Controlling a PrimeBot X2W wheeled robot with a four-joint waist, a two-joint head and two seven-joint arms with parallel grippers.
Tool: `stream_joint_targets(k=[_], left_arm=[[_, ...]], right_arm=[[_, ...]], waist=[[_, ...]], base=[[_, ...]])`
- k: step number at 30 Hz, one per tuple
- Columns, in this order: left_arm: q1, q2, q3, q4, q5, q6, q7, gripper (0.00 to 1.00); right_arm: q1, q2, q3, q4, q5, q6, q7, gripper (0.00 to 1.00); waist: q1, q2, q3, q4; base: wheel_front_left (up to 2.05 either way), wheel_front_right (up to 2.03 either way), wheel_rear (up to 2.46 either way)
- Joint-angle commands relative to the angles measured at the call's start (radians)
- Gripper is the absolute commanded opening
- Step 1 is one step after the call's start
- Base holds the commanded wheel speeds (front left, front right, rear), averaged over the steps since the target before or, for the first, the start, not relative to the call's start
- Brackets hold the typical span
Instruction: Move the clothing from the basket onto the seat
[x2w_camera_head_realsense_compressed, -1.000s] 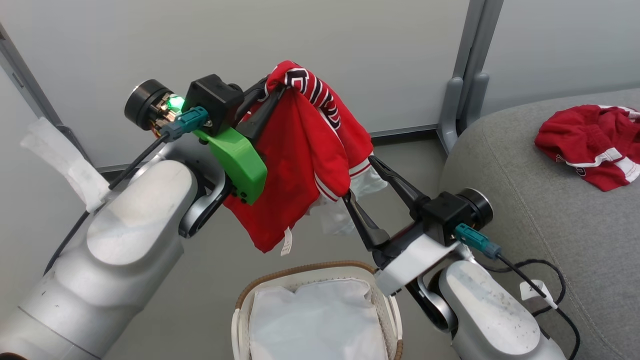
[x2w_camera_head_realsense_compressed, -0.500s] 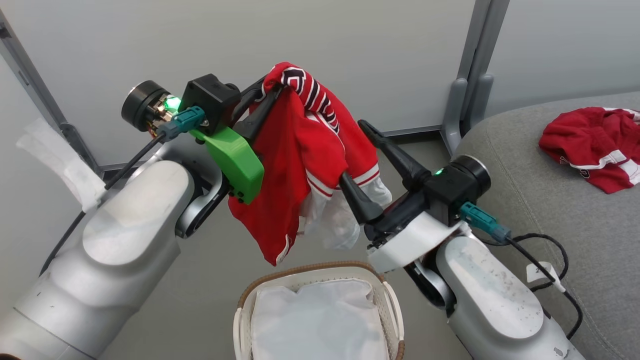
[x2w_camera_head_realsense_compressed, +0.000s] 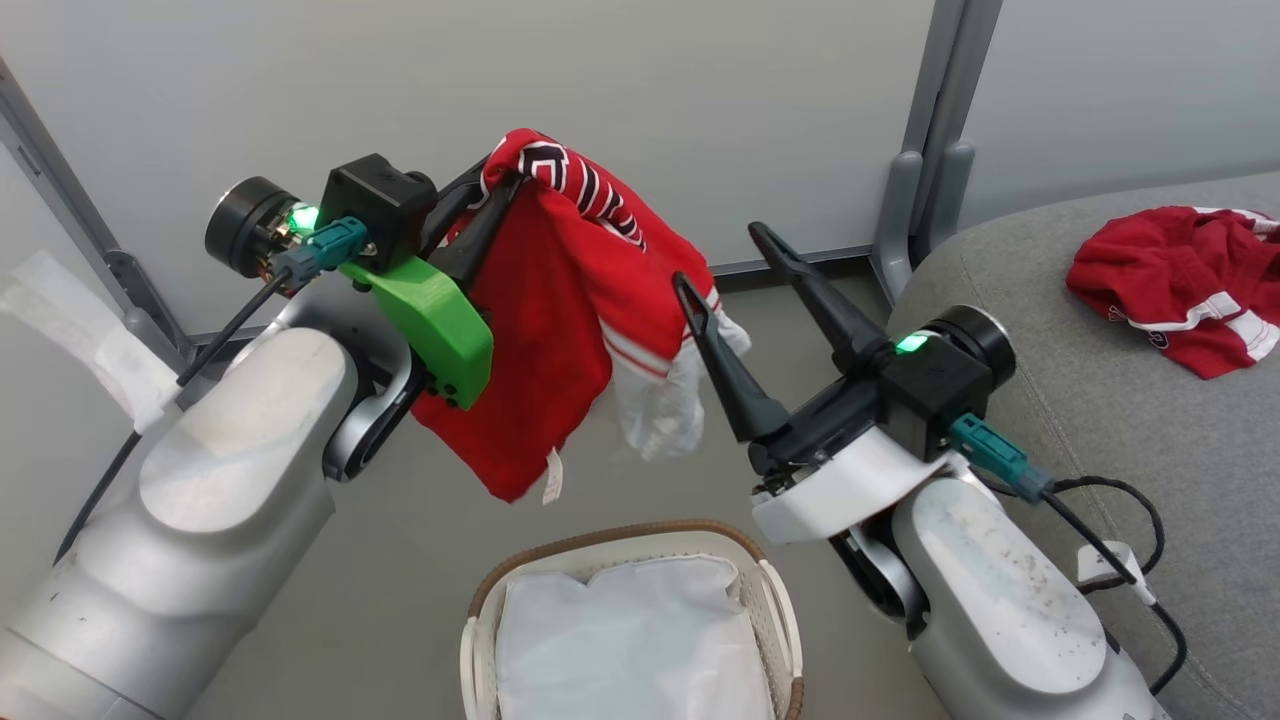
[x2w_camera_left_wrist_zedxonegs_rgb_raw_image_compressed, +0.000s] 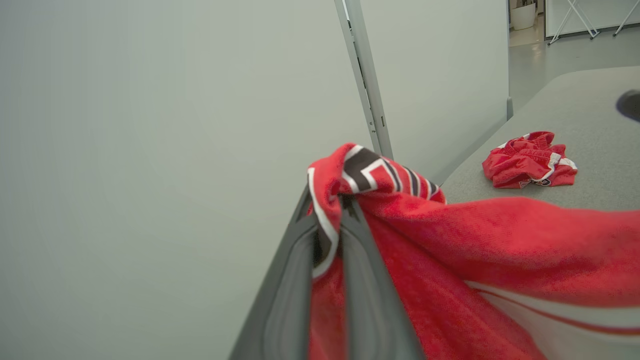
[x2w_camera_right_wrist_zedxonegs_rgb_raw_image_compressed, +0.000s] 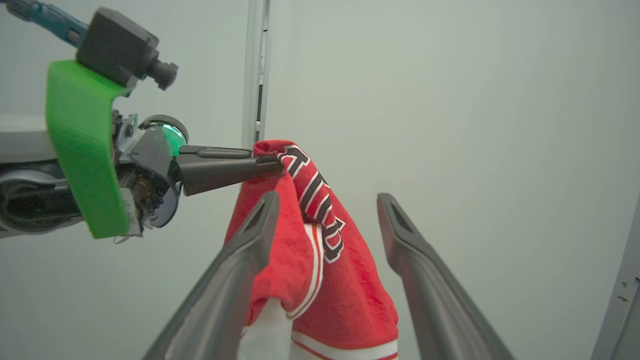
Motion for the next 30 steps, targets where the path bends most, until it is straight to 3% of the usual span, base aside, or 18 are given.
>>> stream_joint_targets(k=[1,5,14,23,24,25,26,27,28,30], left_arm=[[0.013,-0.002,-0.001,-0.004,-0.008,0.005,-0.002,0.0],[-0.001,-0.021,-0.014,-0.015,-0.006,0.002,0.002,0.0],[0.0,-0.035,-0.028,-0.029,-0.012,-0.003,-0.001,0.0],[0.012,-0.054,-0.048,-0.076,-0.019,-0.005,0.007,0.0],[0.013,-0.054,-0.049,-0.08,-0.02,-0.004,0.008,0.0],[0.013,-0.054,-0.05,-0.084,-0.02,-0.003,0.009,0.0],[0.014,-0.054,-0.051,-0.089,-0.021,-0.002,0.008,0.0],[0.015,-0.053,-0.051,-0.092,-0.021,-0.001,0.008,0.0],[0.016,-0.052,-0.052,-0.096,-0.021,0.001,0.009,0.0],[0.021,-0.048,-0.051,-0.098,-0.024,0.004,0.009,0.0]], right_arm=[[-0.009,-0.003,0.014,0.014,0.001,-0.001,0.003,1.0],[-0.092,-0.003,0.06,0.139,-0.018,-0.001,-0.002,1.0],[-0.168,-0.002,0.161,0.34,0.076,-0.001,0.0,1.0],[-0.224,-0.003,0.317,0.423,0.266,-0.001,0.004,1.0],[-0.235,-0.003,0.333,0.432,0.283,-0.001,0.006,0.89],[-0.243,-0.003,0.344,0.438,0.294,-0.001,0.005,0.54],[-0.253,-0.003,0.359,0.446,0.308,-0.001,0.005,0.37],[-0.259,-0.003,0.369,0.451,0.319,-0.001,0.004,0.28],[-0.269,-0.003,0.379,0.46,0.329,-0.001,0.003,0.02],[-0.286,-0.003,0.393,0.467,0.345,-0.001,-0.001,0.0]], waist=[[0.0001,0.0,0.002,0.001],[0.0001,0.0,0.007,0.01],[0.0001,0.0,0.009,0.027],[0.0001,0.0,0.012,0.043],[0.0001,0.0,0.013,0.045],[0.0001,0.0,0.013,0.046],[0.0001,0.0,0.014,0.047],[0.0001,0.0,0.014,0.047],[0.0001,0.0,0.015,0.047],[0.0001,0.0,0.016,0.047]], base=[[0.0,0.0,0.0],[0.0,0.0,0.0],[0.0,0.0,0.0],[0.0,0.0,0.0],[0.0,0.0,0.0],[0.0,0.0,0.0],[0.0,0.0,0.0],[0.0,0.0,0.0],[0.0,0.0,0.0],[0.0,0.0,0.0]])
